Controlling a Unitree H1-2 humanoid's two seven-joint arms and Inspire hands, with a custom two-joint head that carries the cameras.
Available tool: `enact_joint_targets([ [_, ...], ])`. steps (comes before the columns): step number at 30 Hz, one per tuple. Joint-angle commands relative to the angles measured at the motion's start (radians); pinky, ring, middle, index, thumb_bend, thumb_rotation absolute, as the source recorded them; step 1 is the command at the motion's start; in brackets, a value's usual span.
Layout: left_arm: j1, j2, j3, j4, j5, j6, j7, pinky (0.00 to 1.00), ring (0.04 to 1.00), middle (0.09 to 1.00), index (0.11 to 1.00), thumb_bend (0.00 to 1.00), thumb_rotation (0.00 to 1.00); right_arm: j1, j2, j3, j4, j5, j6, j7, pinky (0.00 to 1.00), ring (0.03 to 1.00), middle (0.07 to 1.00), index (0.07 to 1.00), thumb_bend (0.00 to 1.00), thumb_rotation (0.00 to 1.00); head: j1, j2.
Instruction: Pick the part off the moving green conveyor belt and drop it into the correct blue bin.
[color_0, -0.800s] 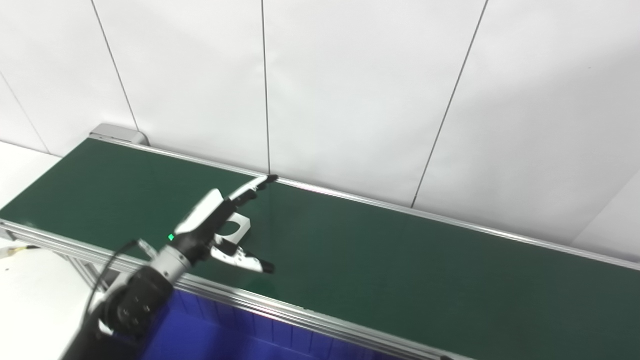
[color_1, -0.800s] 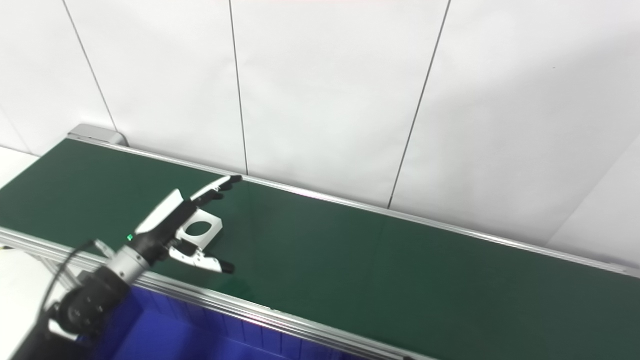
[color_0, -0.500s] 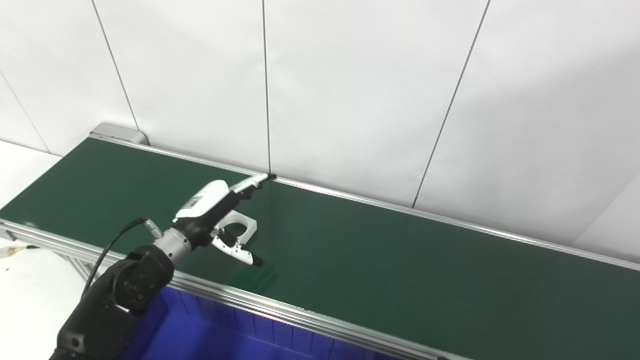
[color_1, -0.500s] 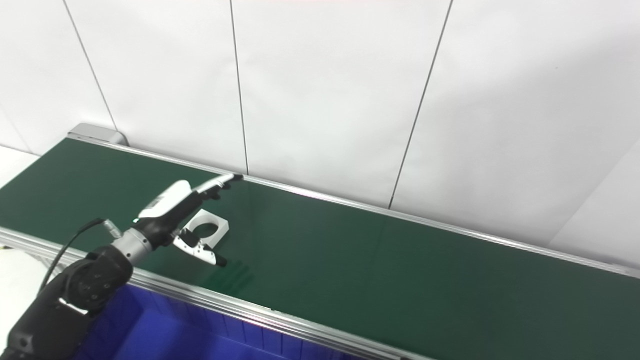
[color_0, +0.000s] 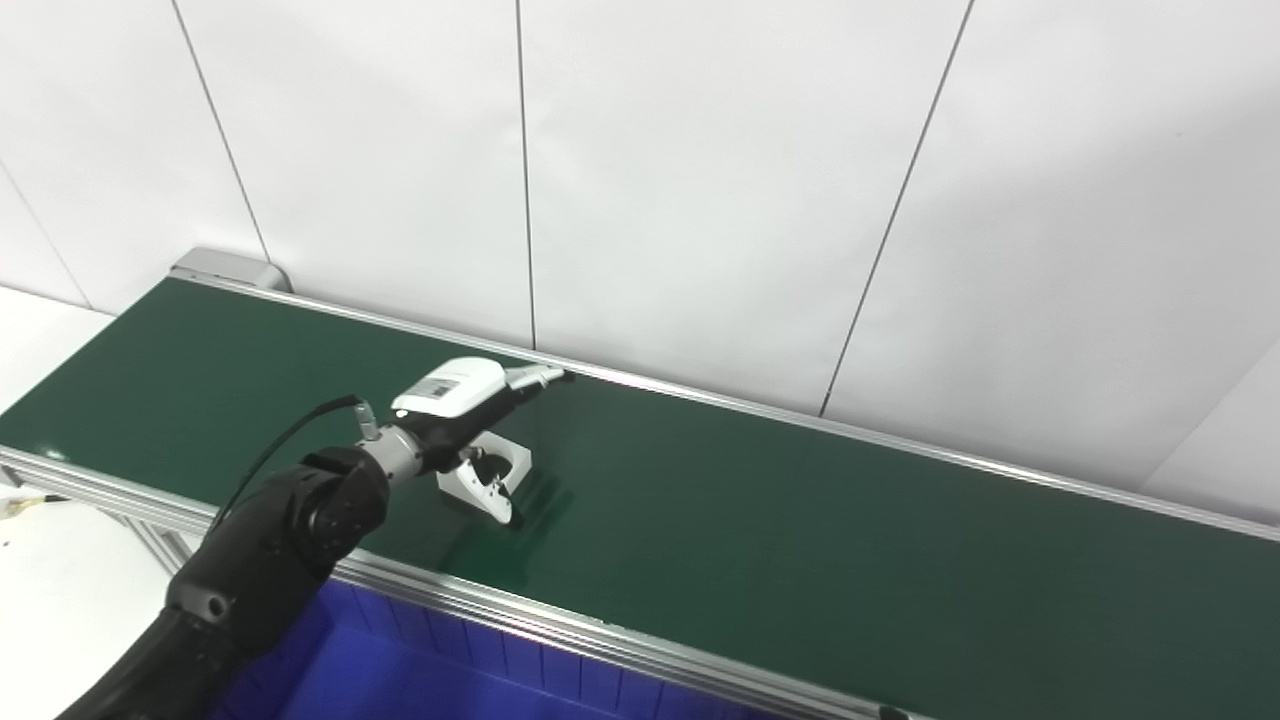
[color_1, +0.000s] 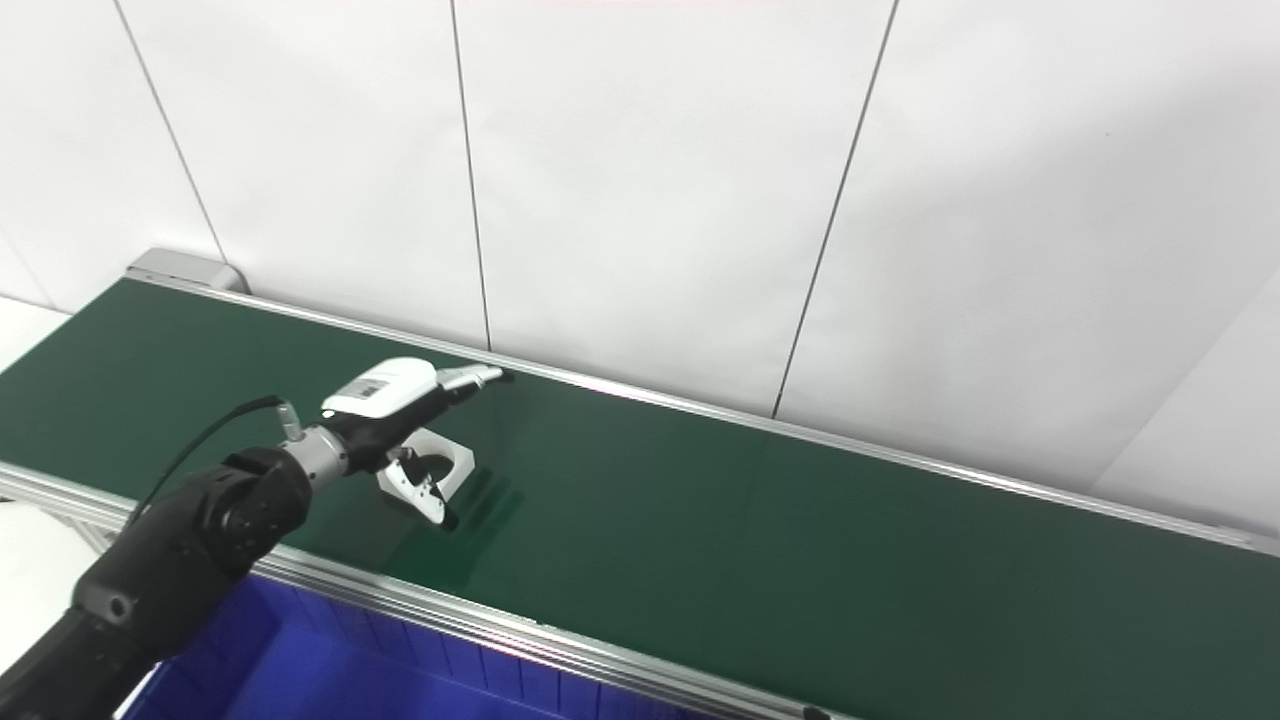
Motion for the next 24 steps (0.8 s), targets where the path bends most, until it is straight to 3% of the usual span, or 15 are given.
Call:
enact_joint_targets([
  [1,-0.063,0.025,-0.009,0.0,0.034,-0.001,0.03,0.94,0.965,0.956,0.932,0.89,0.05,0.005,-0.002,-0.007,-0.042,0.004,-0.043,-0.002,0.79,0.8,0.845,0.866,0.72,0.23,0.006,0.003],
  [7,-0.103,0.026,-0.057,0.028,0.093,0.021,0.011,0.98,0.977,0.969,0.935,0.88,0.04,0.008,-0.006,-0.008,-0.053,0.016,-0.033,0.008,0.78,0.801,0.851,0.874,0.71,0.23,0.011,0.008],
  [19,-0.119,0.034,-0.121,0.008,0.17,0.096,-0.091,1.0,1.0,0.983,0.944,0.84,0.0,0.01,-0.005,-0.017,-0.056,0.018,-0.042,0.01,0.78,0.795,0.843,0.875,0.72,0.25,0.025,0.018],
  [21,-0.121,0.034,-0.127,0.014,0.175,0.099,-0.09,1.0,0.996,0.973,0.935,0.75,0.0,0.011,-0.004,-0.018,-0.058,0.019,-0.041,0.011,0.78,0.795,0.844,0.874,0.72,0.26,0.026,0.02],
  [24,-0.129,0.031,-0.142,0.02,0.196,0.14,-0.137,1.0,1.0,0.975,0.932,0.72,0.0,0.015,-0.002,-0.019,-0.066,0.023,-0.028,0.016,0.79,0.803,0.849,0.876,0.71,0.27,0.03,0.022],
])
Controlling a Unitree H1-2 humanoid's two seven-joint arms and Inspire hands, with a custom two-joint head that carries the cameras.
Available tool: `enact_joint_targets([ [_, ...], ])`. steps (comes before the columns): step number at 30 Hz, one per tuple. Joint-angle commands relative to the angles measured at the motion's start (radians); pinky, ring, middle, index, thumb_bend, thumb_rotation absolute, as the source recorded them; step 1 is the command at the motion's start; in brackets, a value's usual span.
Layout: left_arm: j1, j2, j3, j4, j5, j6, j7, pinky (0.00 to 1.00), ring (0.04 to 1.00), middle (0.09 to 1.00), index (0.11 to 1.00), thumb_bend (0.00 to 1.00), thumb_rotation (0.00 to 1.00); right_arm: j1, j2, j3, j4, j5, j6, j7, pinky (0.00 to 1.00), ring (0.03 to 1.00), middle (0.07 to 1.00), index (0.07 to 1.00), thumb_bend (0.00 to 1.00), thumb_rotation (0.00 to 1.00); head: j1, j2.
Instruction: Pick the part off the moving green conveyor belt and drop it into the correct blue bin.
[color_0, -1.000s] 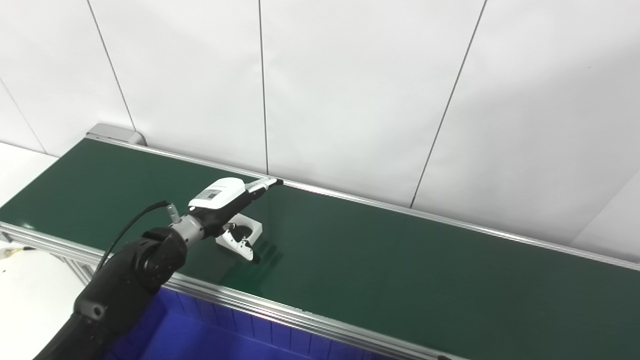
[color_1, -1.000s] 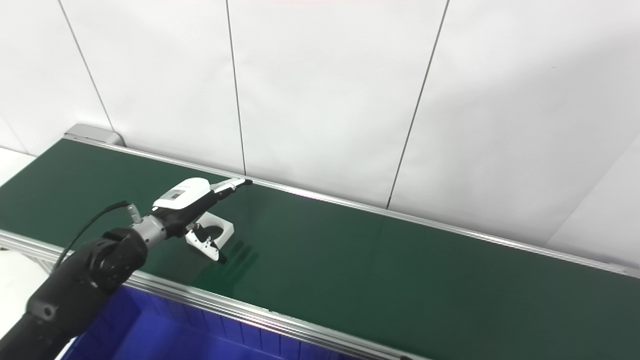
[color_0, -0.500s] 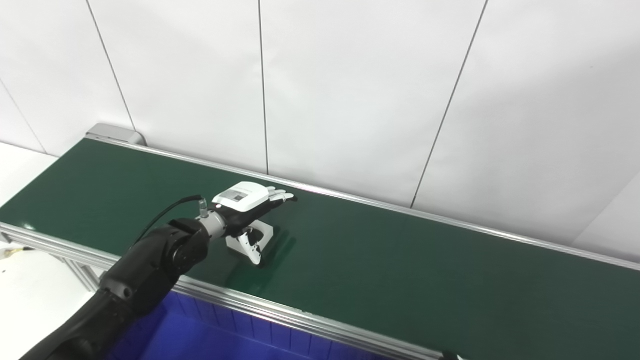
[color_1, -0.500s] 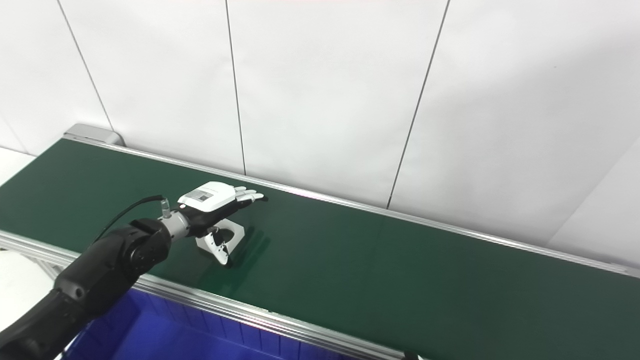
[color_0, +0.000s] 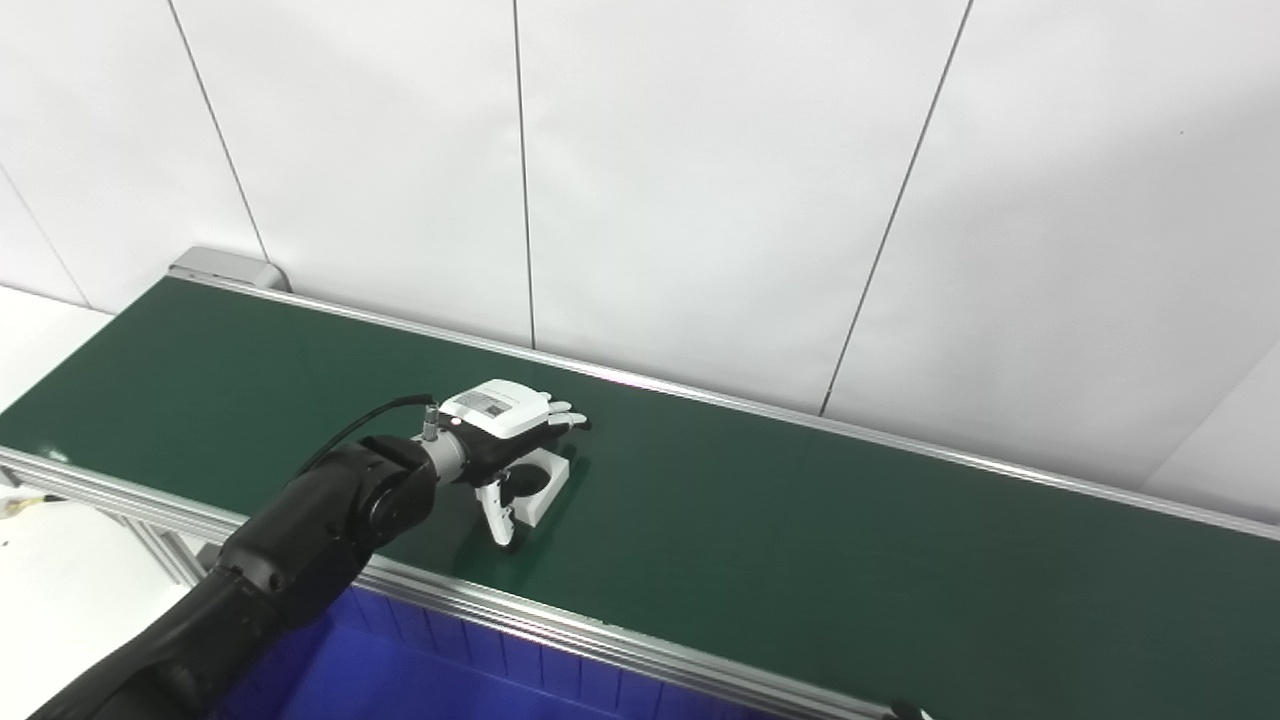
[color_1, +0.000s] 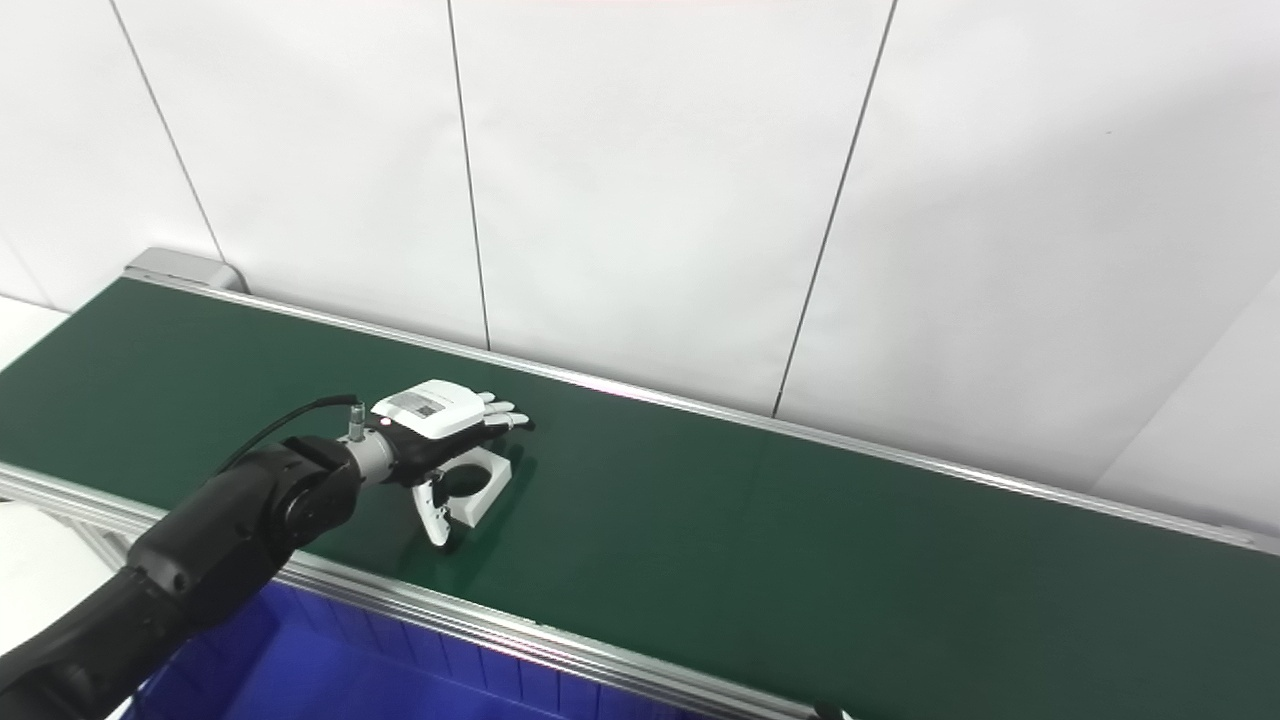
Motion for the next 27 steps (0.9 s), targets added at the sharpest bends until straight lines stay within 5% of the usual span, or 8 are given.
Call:
enact_joint_targets([
  [1,-0.053,0.027,-0.002,-0.016,0.028,0.048,-0.033,1.0,1.0,0.976,0.933,0.71,0.0,0.005,0.003,-0.005,-0.037,0.011,-0.027,0.001,0.79,0.805,0.849,0.877,0.71,0.27,0.003,0.0],
  [4,-0.056,0.028,-0.016,-0.013,0.032,0.07,-0.059,1.0,1.0,0.972,0.926,0.76,0.0,0.003,0.001,-0.005,-0.036,0.007,-0.031,0.001,0.79,0.807,0.85,0.877,0.7,0.27,0.005,0.002],
  [6,-0.051,0.022,-0.015,-0.005,0.025,0.074,-0.044,0.9,0.892,0.919,0.891,0.76,0.0,0.002,0.001,-0.006,-0.034,0.008,-0.037,0.001,0.79,0.805,0.85,0.877,0.69,0.26,0.004,0.003],
  [7,-0.046,0.014,-0.006,-0.004,0.009,0.081,-0.036,0.82,0.829,0.885,0.871,0.75,0.0,0.001,0.0,-0.006,-0.034,0.007,-0.038,0.0,0.79,0.804,0.85,0.877,0.69,0.26,0.005,0.004],
  [10,-0.039,-0.004,0.006,0.007,-0.027,0.099,-0.043,0.39,0.47,0.633,0.747,0.51,0.0,0.002,-0.002,-0.007,-0.039,0.001,-0.031,0.002,0.78,0.798,0.845,0.878,0.69,0.27,0.006,0.003],
  [13,-0.039,-0.019,0.011,0.032,-0.047,0.104,-0.029,0.34,0.41,0.527,0.579,0.5,0.0,0.002,0.0,-0.008,-0.037,0.002,-0.032,0.0,0.78,0.798,0.843,0.877,0.68,0.27,0.003,0.004],
  [16,-0.036,-0.021,0.008,0.038,-0.052,0.091,0.006,0.32,0.413,0.512,0.506,0.5,0.0,0.001,0.002,-0.008,-0.036,0.002,-0.028,0.0,0.79,0.801,0.844,0.875,0.68,0.28,0.003,0.005],
  [27,0.004,-0.014,0.059,-0.024,-0.125,0.019,0.151,0.26,0.366,0.444,0.541,0.49,0.0,0.001,0.01,-0.004,-0.041,0.01,-0.016,0.005,0.79,0.809,0.85,0.877,0.67,0.29,-0.013,0.016],
])
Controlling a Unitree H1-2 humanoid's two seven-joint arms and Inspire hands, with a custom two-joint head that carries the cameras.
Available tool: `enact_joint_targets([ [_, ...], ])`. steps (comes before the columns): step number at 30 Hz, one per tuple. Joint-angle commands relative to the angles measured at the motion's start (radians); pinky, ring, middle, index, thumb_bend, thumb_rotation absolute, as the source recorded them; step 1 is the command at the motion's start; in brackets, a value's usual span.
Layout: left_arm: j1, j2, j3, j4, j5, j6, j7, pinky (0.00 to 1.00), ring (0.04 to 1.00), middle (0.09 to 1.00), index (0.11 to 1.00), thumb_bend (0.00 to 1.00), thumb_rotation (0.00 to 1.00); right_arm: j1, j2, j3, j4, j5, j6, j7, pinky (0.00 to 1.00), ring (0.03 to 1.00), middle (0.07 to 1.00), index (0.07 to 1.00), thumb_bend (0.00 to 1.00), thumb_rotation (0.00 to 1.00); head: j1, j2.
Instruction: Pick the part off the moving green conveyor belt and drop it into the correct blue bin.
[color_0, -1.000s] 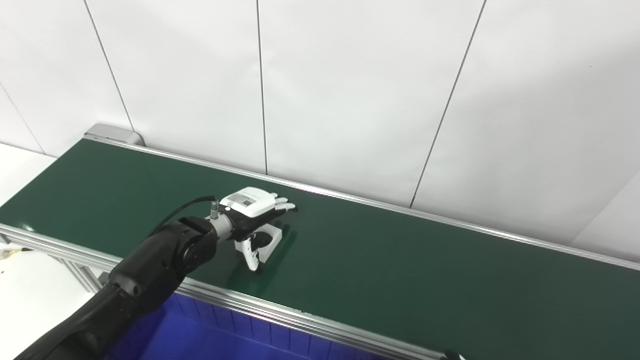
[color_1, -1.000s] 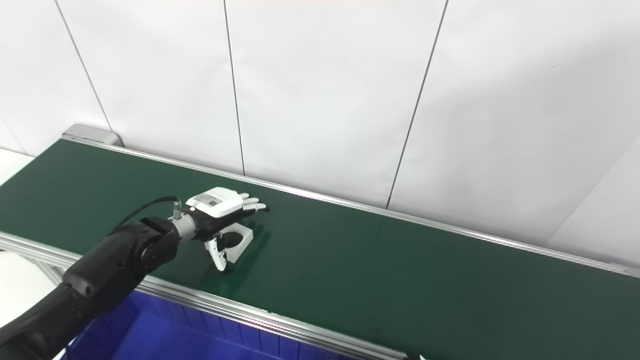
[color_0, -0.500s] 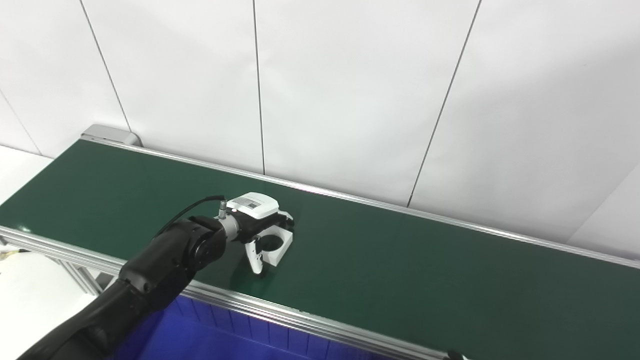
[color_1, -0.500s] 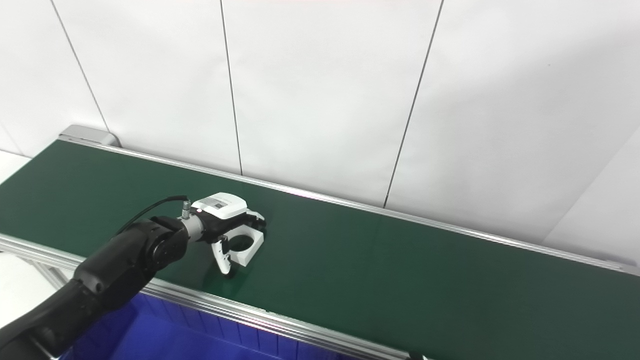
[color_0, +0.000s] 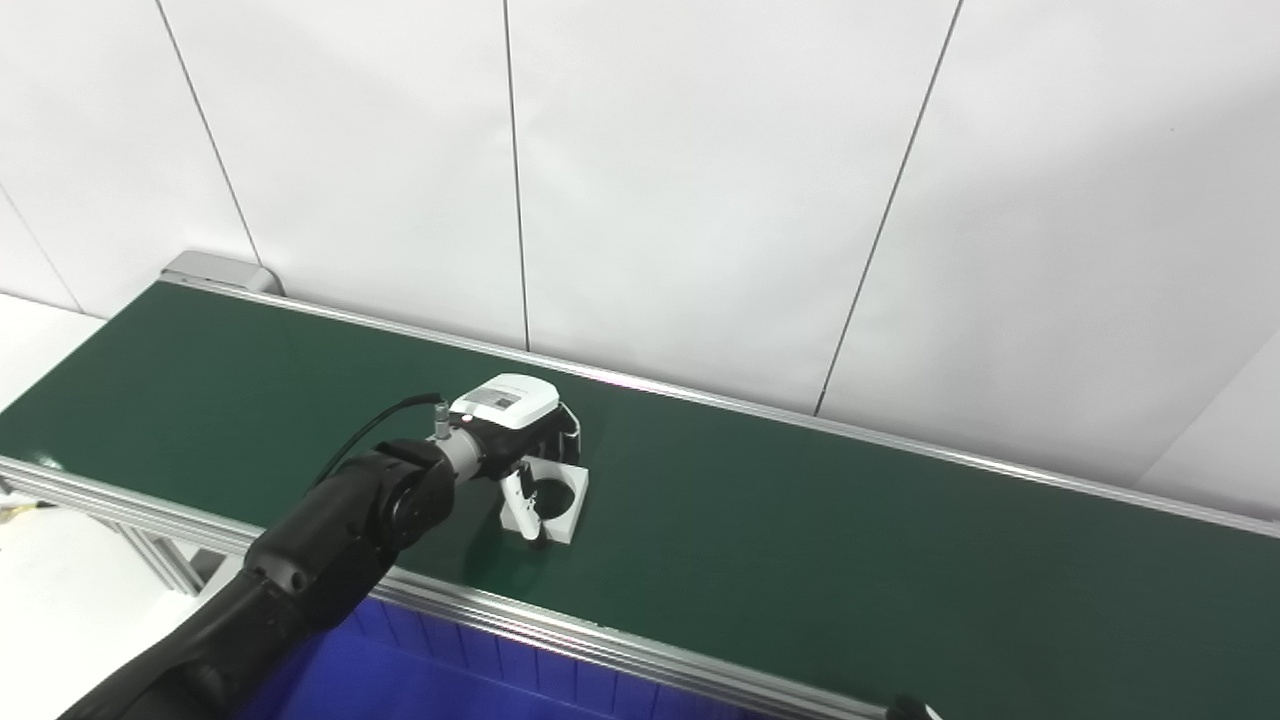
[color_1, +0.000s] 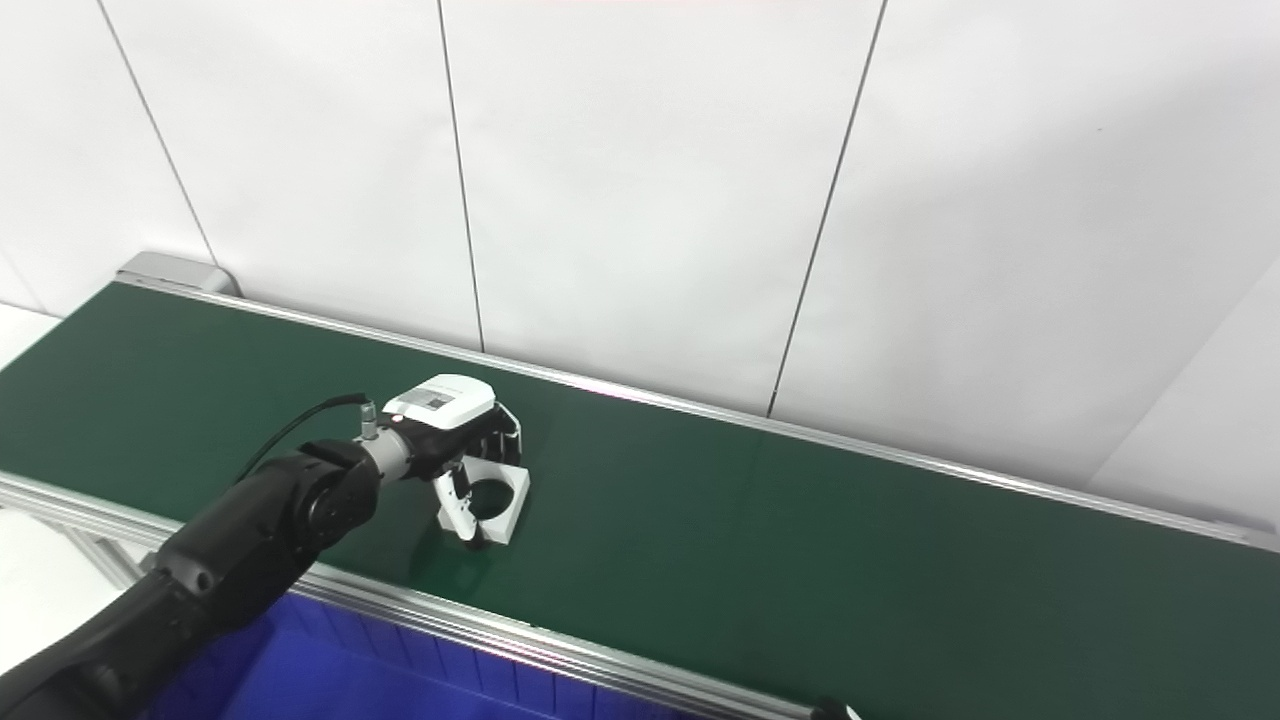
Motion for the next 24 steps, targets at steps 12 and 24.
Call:
enact_joint_targets([
  [12,0.219,-0.022,0.21,-0.402,-0.318,-0.111,0.081,0.27,0.365,0.451,0.529,0.49,0.0,0.033,0.029,0.01,-0.107,-0.029,0.018,0.002,0.78,0.799,0.854,0.873,0.69,0.33,-0.145,0.095],
  [24,0.464,-0.104,0.255,-0.528,-0.544,-0.284,0.087,0.26,0.38,0.462,0.526,0.49,0.0,0.045,0.074,0.022,-0.148,-0.082,0.023,-0.017,0.74,0.783,0.84,0.861,0.75,0.43,-0.281,0.181],
])
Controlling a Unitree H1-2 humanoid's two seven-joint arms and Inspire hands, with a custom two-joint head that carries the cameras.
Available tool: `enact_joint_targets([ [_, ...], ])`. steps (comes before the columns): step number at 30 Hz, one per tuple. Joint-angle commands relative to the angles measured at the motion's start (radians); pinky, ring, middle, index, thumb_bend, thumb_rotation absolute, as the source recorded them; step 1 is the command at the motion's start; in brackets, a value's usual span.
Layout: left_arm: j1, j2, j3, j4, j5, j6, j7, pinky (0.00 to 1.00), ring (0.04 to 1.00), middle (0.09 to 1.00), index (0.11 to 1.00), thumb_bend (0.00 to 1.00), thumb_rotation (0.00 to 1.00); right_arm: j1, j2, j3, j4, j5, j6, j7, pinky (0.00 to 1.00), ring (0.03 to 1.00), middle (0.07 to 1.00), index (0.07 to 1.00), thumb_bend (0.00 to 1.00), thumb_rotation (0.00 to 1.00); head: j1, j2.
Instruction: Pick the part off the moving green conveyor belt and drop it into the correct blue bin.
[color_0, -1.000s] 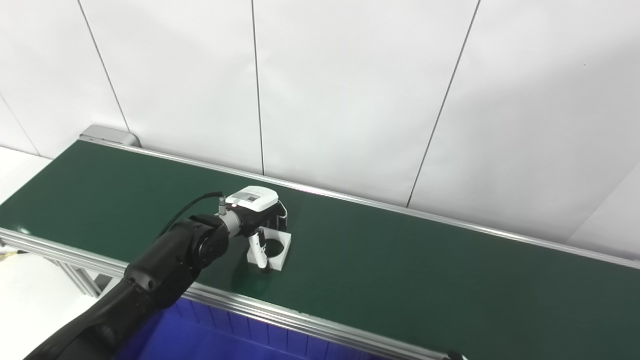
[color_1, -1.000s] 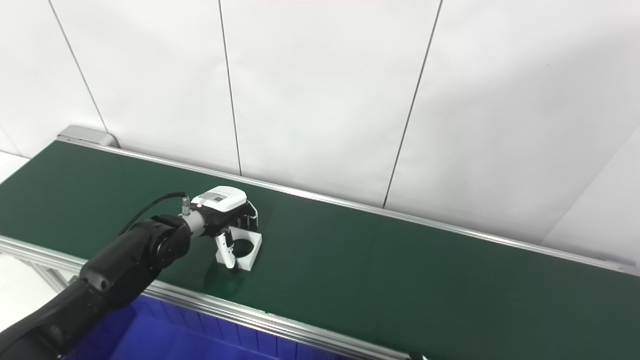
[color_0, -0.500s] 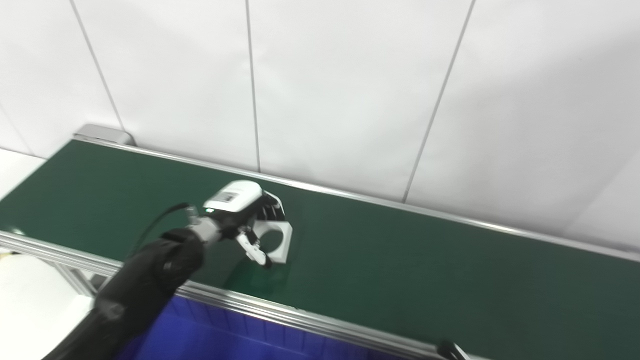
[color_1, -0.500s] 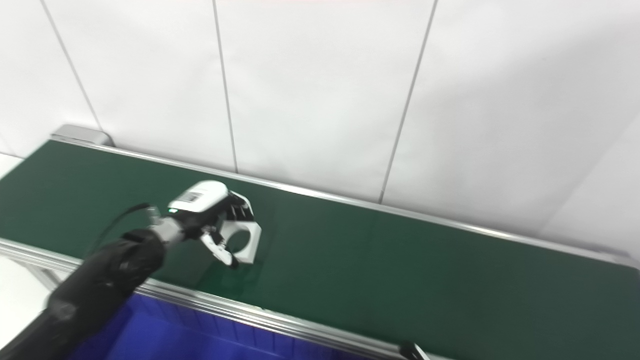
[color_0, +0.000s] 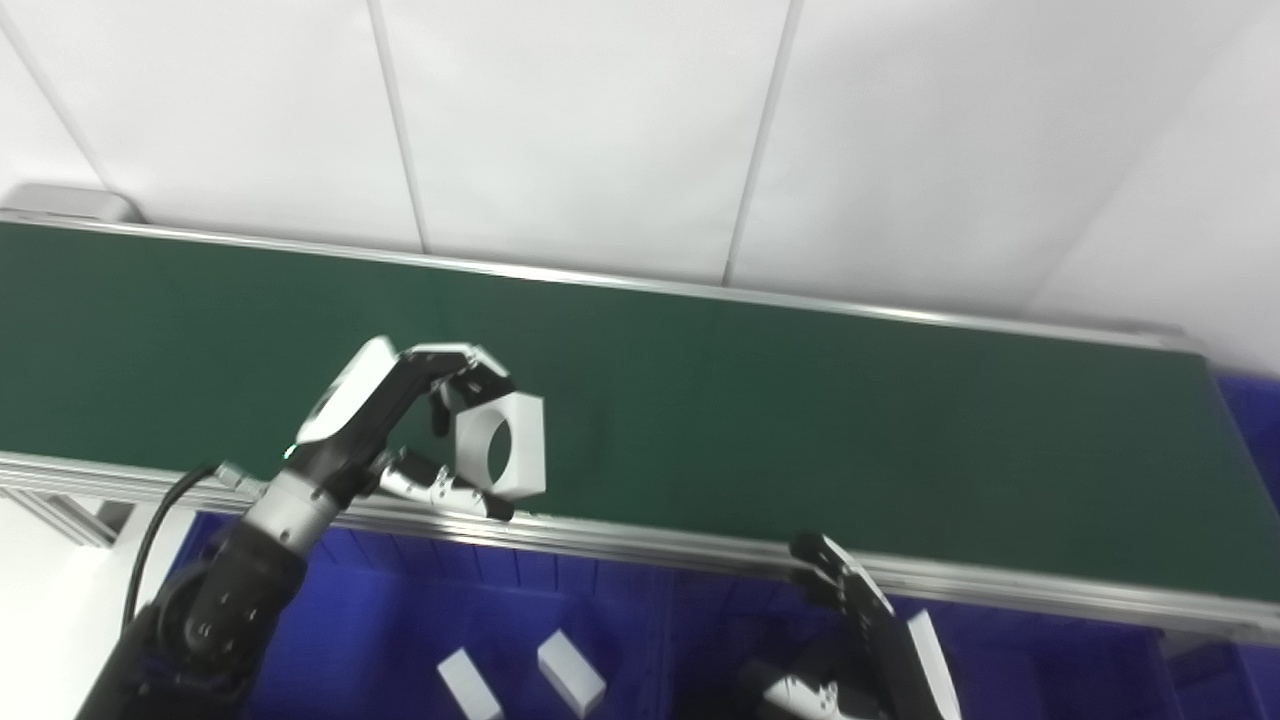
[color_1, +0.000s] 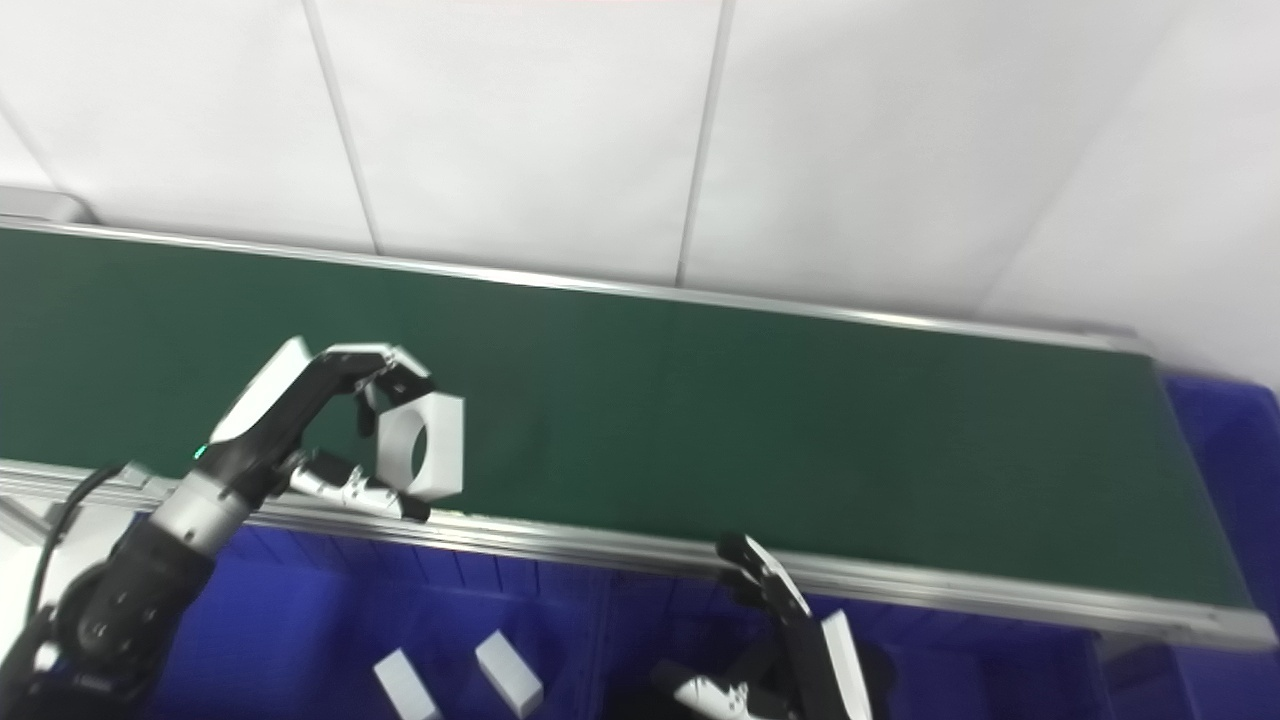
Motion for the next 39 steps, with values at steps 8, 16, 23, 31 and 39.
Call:
enact_joint_targets([
  [8,0.07,0.021,-0.026,0.029,-0.072,-0.112,-0.052,0.35,0.428,0.492,0.5,0.5,0.0,0.005,0.05,-0.001,-0.068,-0.059,0.018,-0.025,0.71,0.762,0.825,0.856,0.74,0.46,-0.041,0.063],
  [16,0.102,0.033,-0.09,0.034,-0.04,-0.04,-0.137,0.39,0.442,0.509,0.473,0.5,0.0,0.011,0.064,-0.008,-0.098,-0.058,0.033,-0.019,0.7,0.755,0.818,0.845,0.74,0.44,-0.059,0.098],
  [23,0.11,0.038,-0.147,0.045,0.075,0.071,-0.191,0.4,0.44,0.505,0.481,0.5,0.0,0.017,0.06,-0.008,-0.12,-0.046,0.051,-0.011,0.71,0.759,0.82,0.845,0.73,0.41,-0.057,0.105],
  [31,0.084,0.06,-0.196,0.047,0.21,0.13,-0.218,0.76,0.765,0.766,0.722,0.69,0.17,0.018,0.06,-0.006,-0.12,-0.056,0.059,-0.014,0.71,0.758,0.819,0.845,0.74,0.42,-0.061,0.089],
  [39,0.126,-0.004,-0.114,0.064,0.011,0.087,-0.172,0.77,0.899,0.958,0.935,0.93,0.43,0.02,0.058,-0.005,-0.105,-0.063,0.048,-0.02,0.7,0.756,0.822,0.848,0.74,0.43,-0.074,0.06],
])
